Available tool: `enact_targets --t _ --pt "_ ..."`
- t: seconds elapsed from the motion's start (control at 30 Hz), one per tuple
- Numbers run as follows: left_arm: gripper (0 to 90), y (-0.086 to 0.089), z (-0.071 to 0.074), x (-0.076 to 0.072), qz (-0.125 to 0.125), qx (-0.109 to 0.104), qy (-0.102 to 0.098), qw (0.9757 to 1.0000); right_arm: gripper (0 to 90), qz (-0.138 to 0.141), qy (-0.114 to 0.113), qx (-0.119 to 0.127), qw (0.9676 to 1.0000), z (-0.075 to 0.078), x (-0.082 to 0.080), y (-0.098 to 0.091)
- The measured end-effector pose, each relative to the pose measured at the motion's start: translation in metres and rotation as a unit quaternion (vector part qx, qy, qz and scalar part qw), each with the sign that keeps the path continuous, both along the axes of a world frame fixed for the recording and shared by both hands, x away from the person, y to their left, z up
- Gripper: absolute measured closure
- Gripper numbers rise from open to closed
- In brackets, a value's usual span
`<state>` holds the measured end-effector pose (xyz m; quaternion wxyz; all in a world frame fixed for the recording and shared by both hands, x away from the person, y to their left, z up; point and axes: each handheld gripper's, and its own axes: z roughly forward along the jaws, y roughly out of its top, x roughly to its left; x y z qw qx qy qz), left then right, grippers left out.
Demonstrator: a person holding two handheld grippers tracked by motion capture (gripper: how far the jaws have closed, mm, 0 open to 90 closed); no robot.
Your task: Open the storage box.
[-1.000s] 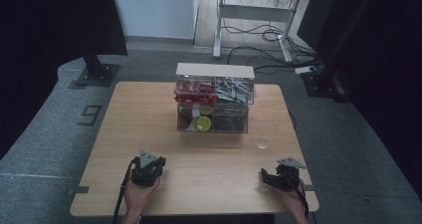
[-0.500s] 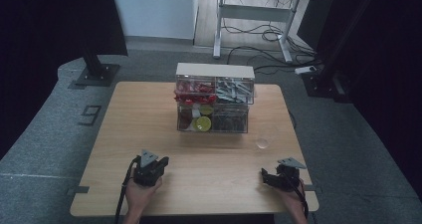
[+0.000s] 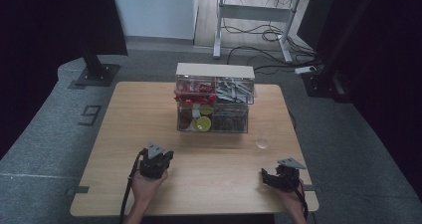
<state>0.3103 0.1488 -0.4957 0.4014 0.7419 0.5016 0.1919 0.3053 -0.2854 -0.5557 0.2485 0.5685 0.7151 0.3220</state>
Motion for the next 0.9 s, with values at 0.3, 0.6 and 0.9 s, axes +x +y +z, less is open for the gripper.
enact_targets --t 0.3,0.6,0.9 --pt "90.0 -0.013 0.006 0.007 -0.017 -0.002 0.000 0.9999 15.3 0.000 0.000 0.000 1.0000 0.000 0.000 0.000" --pt "90.0 -0.020 0.007 0.014 -0.018 0.004 0.007 0.9998 15.9 0.002 -0.001 0.001 1.0000 0.000 0.000 0.000" --pt "90.0 -0.032 0.003 0.031 -0.026 -0.002 0.010 0.9996 16.1 0.002 -0.001 0.000 1.0000 0.000 -0.001 0.000"
